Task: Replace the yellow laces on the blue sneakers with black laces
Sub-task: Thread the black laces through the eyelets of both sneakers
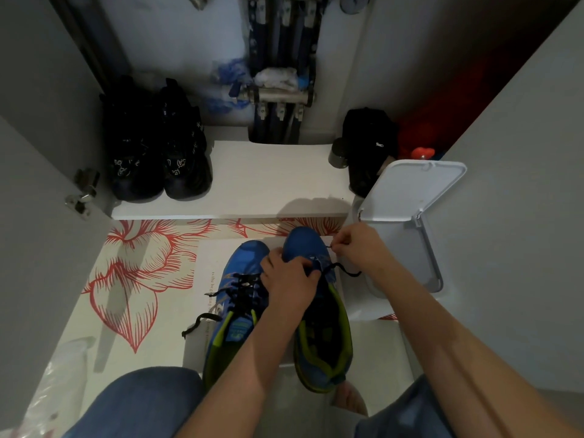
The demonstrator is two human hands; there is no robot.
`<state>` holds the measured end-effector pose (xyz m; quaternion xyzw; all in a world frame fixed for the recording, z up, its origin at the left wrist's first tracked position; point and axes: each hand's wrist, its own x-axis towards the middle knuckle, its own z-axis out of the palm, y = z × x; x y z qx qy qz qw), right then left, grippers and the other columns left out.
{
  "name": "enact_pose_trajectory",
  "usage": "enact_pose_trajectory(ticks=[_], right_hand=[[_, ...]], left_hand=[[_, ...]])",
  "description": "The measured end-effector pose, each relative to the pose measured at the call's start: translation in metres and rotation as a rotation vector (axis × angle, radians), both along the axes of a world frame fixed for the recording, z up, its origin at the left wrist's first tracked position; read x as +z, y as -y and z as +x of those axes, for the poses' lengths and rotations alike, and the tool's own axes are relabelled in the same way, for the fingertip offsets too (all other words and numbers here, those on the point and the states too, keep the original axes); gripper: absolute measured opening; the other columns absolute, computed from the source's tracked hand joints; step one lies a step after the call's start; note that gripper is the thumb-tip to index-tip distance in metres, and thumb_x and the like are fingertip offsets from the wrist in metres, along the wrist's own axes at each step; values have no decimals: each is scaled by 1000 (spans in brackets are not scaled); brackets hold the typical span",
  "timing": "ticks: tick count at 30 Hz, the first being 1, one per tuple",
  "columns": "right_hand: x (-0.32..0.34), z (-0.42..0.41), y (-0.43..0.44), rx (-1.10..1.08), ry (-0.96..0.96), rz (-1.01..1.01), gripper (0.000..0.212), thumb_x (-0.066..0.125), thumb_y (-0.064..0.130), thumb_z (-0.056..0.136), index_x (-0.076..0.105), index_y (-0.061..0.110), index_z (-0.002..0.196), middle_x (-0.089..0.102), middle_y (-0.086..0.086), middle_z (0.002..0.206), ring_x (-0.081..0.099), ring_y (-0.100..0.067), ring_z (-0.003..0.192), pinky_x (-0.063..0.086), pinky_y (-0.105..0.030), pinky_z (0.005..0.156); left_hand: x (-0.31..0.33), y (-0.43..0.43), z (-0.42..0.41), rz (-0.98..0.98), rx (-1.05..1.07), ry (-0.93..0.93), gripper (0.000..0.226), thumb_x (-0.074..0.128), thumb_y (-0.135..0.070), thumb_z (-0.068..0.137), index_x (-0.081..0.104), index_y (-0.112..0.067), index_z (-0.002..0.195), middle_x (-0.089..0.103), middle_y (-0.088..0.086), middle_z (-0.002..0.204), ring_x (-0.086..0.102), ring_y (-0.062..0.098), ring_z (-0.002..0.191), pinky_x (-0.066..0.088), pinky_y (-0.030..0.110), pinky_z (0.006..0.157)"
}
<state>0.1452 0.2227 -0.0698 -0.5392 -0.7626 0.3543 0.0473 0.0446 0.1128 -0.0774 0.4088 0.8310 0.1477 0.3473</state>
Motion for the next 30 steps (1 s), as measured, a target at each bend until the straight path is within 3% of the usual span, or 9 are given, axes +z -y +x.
enact_pose_trajectory(ticks=[3, 6, 8, 17, 22, 26, 28, 30], right_hand=[[-8, -1, 0, 38, 60, 45, 16, 58, 3, 86, 72, -4, 89, 69, -16, 94, 64, -26, 92, 49, -30, 80], [-17, -5, -1, 36, 89, 51, 17, 57, 2, 84, 71, -7, 83, 69, -21, 88, 65, -31, 86, 53, -37, 78], [-22, -8, 0, 43, 120, 39, 17, 55, 0, 84, 69, -9, 81, 68, -24, 86, 65, -30, 80, 50, -34, 71], [-29, -10, 0, 54, 166, 27, 16, 55, 3, 88, 68, -7, 89, 68, -22, 92, 62, -25, 81, 45, -29, 67], [-29, -11, 3, 26, 157, -20, 18, 55, 2, 86, 68, -11, 86, 63, -21, 78, 56, -22, 72, 41, -28, 62], [-30, -12, 7, -43, 71, -12, 14, 61, 4, 84, 62, -9, 88, 64, -22, 88, 54, -21, 75, 46, -33, 67], [-29, -10, 9, -125, 9, -32, 16, 67, 6, 82, 60, -7, 88, 63, -22, 89, 58, -24, 79, 44, -29, 67], [-29, -9, 9, -138, -21, -74, 20, 69, 6, 81, 66, -14, 86, 65, -28, 86, 59, -23, 70, 43, -25, 63]], left_hand=[[2, -1, 3, -19, 54, 179, 41, 53, -39, 93, 51, -30, 132, 4, 11, 155, 1, 31, 143, 10, 42, 116], [5, -3, 6, -59, 113, 353, 40, 50, -36, 94, 49, -32, 134, 0, 11, 155, 5, 33, 142, 10, 39, 116], [5, -3, 7, -57, 155, 404, 40, 50, -35, 94, 49, -32, 134, -3, 8, 156, 6, 32, 142, 10, 39, 116], [1, -4, 9, -18, 209, 475, 45, 53, -31, 93, 44, -33, 137, -4, 5, 156, 6, 31, 142, 11, 39, 116], [-3, -5, 8, 3, 264, 541, 43, 56, -27, 92, 49, -32, 134, -4, 4, 156, 9, 31, 141, 16, 38, 116], [-5, -5, 9, 1, 280, 560, 42, 58, -25, 90, 51, -31, 132, -4, 4, 155, 12, 31, 140, 17, 38, 117], [-5, -6, 9, 11, 298, 560, 39, 55, -24, 92, 53, -31, 130, -1, 4, 155, 12, 31, 140, 16, 38, 118], [-5, -5, 10, 31, 313, 524, 36, 49, -19, 94, 54, -30, 128, 4, 6, 155, 13, 32, 140, 16, 38, 116]])
